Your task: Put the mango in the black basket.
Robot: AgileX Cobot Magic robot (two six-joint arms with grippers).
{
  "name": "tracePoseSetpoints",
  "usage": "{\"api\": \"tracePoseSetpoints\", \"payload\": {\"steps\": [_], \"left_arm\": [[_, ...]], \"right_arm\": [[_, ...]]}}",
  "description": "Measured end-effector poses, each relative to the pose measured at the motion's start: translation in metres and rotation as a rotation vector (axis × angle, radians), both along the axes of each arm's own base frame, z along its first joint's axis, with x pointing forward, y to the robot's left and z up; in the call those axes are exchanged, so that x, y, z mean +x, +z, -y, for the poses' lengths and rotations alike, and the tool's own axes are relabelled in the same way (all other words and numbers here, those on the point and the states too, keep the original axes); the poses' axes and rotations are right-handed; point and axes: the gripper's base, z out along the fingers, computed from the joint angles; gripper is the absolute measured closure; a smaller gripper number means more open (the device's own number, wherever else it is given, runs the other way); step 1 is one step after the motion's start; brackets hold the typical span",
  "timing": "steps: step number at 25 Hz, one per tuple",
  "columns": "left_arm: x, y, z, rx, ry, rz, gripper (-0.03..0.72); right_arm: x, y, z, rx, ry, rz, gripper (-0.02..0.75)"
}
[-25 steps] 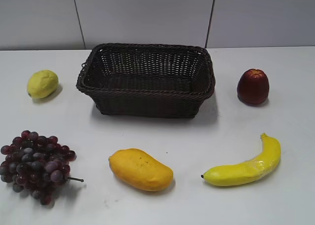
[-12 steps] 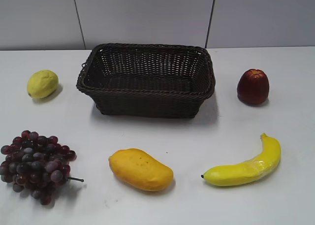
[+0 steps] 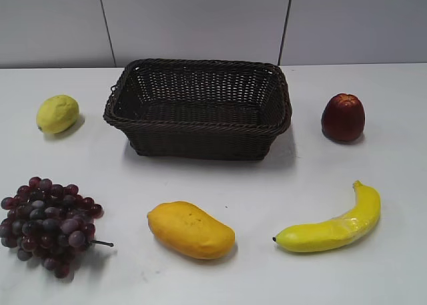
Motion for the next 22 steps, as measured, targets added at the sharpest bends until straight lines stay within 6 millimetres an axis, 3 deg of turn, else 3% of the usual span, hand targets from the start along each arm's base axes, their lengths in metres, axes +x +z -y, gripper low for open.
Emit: {"api": "tracePoseSetpoints", "payload": {"steps": [10,19,22], "left_arm": [[0.0,0.0,0.0,0.0,0.0,0.0,0.169],[0.0,0.0,0.0,0.0,0.0,0.0,0.169],[0.0,0.0,0.0,0.0,0.0,0.0,0.169]], "right_arm": [[0.086,-0.002,-0.016,-0.047,0.184,-0.193,0.141],[0.135,-0.04,-0.05,-0.102,0.37,-0.374,0.142],[0.146,-0.042,-0.066,-0.138,0.457,-0.393,0.142]]}}
